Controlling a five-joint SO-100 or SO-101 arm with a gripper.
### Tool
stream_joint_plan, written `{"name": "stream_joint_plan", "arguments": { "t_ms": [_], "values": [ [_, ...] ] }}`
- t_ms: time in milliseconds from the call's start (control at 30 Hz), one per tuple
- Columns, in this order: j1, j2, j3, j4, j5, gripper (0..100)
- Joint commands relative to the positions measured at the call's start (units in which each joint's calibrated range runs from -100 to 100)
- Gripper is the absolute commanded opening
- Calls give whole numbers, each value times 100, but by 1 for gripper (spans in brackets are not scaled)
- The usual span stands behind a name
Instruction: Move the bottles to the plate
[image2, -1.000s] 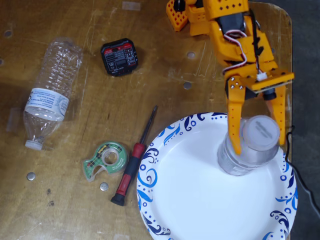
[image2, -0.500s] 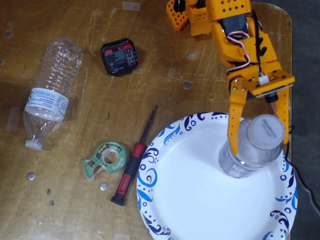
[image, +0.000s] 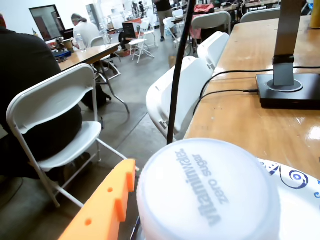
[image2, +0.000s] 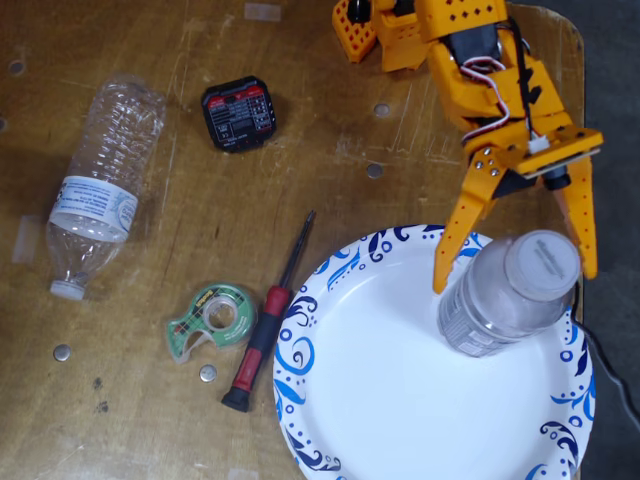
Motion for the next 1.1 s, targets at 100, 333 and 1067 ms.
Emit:
{"name": "stream_joint_plan", "arguments": {
  "t_ms": [100, 333, 1067],
  "values": [
    [-169, -871, -215, 5, -68, 47],
    [-105, -1739, -269, 66, -136, 47],
    [4370, -1807, -3549, 5993, 501, 46]
  ]
}}
